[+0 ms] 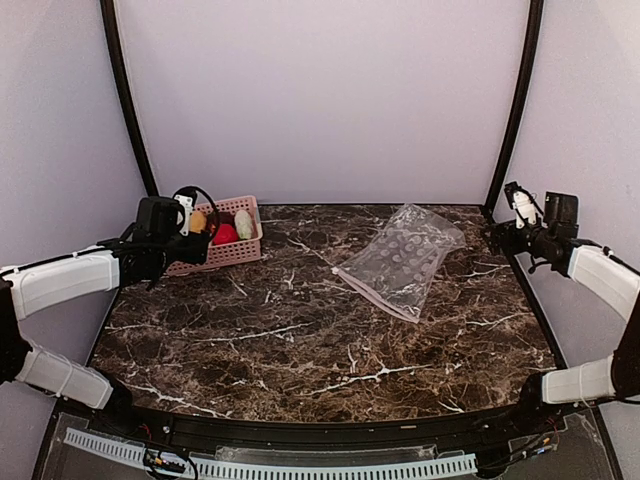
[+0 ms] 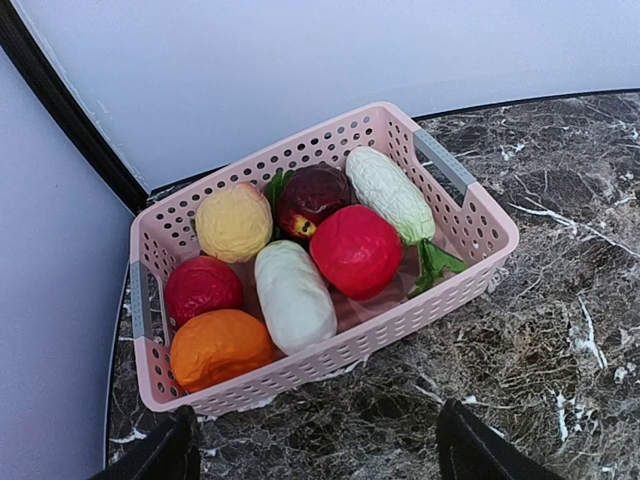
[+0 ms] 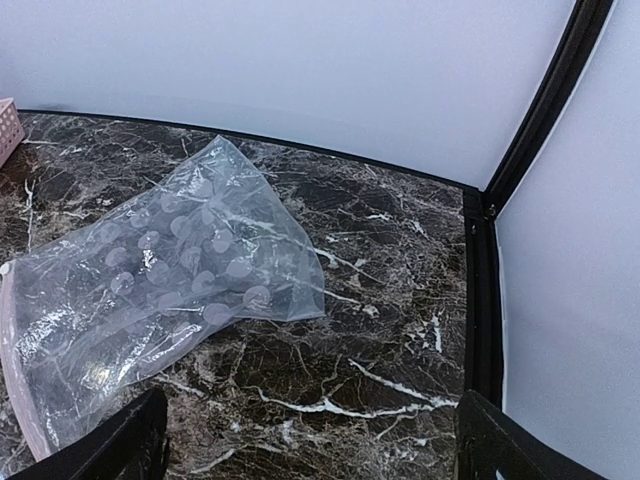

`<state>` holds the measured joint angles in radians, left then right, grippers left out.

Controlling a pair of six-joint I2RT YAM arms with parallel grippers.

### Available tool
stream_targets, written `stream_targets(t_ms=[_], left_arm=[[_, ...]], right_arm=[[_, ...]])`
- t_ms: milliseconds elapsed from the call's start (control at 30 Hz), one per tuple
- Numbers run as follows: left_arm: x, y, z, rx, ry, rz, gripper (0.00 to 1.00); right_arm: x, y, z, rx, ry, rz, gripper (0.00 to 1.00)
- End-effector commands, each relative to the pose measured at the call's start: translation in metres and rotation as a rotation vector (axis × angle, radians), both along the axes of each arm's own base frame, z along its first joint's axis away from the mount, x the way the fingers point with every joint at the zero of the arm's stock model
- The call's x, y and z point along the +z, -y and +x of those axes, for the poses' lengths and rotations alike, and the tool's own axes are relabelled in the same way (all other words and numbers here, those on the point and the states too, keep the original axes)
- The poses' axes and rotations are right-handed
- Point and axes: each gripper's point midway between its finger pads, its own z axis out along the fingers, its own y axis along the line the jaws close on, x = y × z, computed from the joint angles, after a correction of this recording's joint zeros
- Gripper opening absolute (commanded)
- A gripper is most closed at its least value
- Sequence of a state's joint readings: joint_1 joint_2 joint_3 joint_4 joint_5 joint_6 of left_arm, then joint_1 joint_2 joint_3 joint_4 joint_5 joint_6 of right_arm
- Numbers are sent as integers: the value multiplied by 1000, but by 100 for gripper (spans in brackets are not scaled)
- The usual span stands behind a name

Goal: Place the food in the zip-top bag and seal the zipper
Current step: Move the bin to the center of the board.

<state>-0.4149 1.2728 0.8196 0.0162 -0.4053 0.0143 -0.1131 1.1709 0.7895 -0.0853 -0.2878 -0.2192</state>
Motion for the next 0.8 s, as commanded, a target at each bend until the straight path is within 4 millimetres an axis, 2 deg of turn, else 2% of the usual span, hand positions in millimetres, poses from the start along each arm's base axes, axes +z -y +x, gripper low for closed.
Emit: stream_targets(t_ms=[0,167,333,533,667,767], left_arm=[[9,-7,-2,36,43,-49,81],[9,-6,2,59,47,-92,78],[1,-9,7,125,33,-143,71],[-8,-12,11,252,-25,-269,58],[-13,-16,13,395,-39,-418,60],[-21,-18,18,490,-66,-474,67]], right_arm=[[9,-4,-1,45,77,-3,98],[3,-26,-16,208,91,-19,99],[4,-47,-32,346,91,7,98],[7,-57,-38,422,93,16,96],[2,-60,-38,447,72,26,95],[-2,-60,-37,456,54,25,94]])
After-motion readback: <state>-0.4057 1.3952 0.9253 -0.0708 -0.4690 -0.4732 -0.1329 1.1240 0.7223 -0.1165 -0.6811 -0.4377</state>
